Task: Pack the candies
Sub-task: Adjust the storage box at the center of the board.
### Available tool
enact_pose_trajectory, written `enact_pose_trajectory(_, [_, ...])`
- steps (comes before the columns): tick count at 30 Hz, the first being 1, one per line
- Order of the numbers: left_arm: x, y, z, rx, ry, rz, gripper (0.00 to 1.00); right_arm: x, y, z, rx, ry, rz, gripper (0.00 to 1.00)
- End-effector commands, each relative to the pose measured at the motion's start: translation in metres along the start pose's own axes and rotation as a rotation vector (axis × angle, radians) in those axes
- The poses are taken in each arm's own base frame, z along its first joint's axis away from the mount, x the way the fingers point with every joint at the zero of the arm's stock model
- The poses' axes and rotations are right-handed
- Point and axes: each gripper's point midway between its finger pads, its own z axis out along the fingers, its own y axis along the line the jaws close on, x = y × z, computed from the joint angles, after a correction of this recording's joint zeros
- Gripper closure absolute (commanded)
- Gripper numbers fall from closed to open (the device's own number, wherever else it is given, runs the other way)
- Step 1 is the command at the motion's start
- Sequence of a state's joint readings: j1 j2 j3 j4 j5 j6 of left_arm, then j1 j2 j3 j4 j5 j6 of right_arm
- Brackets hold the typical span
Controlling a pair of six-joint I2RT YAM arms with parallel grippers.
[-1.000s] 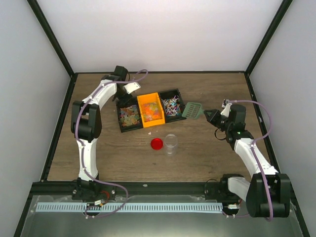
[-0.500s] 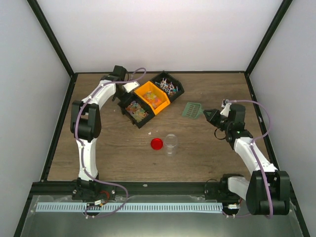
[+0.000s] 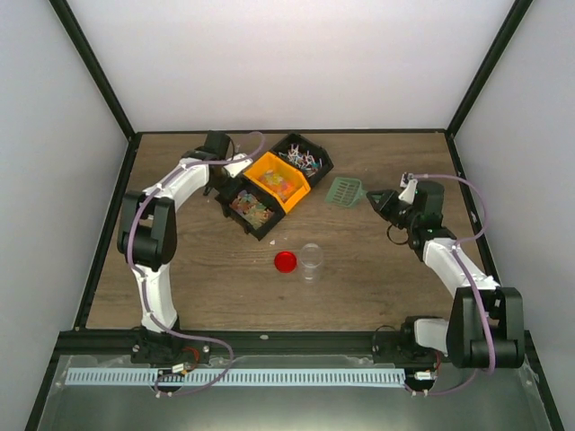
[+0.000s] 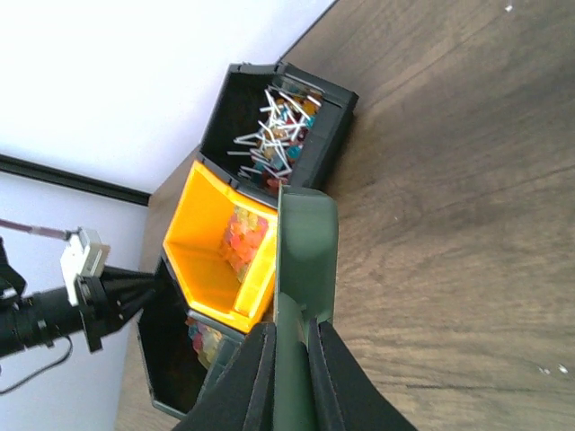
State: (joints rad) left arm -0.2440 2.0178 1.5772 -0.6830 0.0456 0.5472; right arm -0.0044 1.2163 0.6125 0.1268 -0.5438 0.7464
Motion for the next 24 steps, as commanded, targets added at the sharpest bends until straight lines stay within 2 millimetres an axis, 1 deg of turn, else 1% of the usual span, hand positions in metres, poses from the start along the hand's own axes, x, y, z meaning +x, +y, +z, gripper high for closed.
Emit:
enact_pose_trajectory(1, [0.026,-0.026,0.000,0.044,0.081,-0.006,0.90,-0.034,0.032,0.002,-0.086,-0.069,-0.026,0.99])
enact_pose_trajectory(4, [0.035,-0.029,-0.005,0.035,0.096,-0.018,0.90,-0.041,0.041,0.012,-0.087,-0.065,-0.034,0.99])
enact_pose_trajectory(7, [0.042,-0.038,-0.009,0.021,0.124,-0.022,0.90,-0.049,0.050,0.024,-0.067,-0.079,-0.019,0.99])
enact_pose_trajectory(10, [0.055,-0.044,-0.010,-0.001,0.184,-0.021,0.90,-0.058,0.061,0.033,-0.070,-0.121,0.009,0.99])
enact_pose_trajectory(14, [0.061,-0.051,-0.015,0.013,0.182,-0.033,0.89,-0.060,0.075,0.053,-0.085,-0.096,0.012,0.99])
enact_pose_trajectory(16, [0.064,-0.054,-0.020,0.016,0.191,-0.035,0.89,-0.061,0.077,0.057,-0.087,-0.094,0.011,0.99])
enact_pose_trajectory(19, [0.070,-0.052,-0.029,0.002,0.218,-0.036,0.85,-0.065,0.073,0.060,-0.065,-0.103,0.013,0.99])
enact_pose_trajectory(20, [0.072,-0.052,-0.031,0.000,0.224,-0.038,0.82,-0.066,0.072,0.062,-0.055,-0.108,0.013,0.99])
enact_pose_trajectory(22, [0.073,-0.054,-0.035,0.004,0.222,-0.041,0.55,-0.068,0.067,0.066,-0.032,-0.107,0.018,0.99])
enact_pose_trajectory(24, [0.072,-0.054,-0.038,0.004,0.213,-0.047,0.46,-0.068,0.064,0.070,-0.022,-0.101,0.022,0.99])
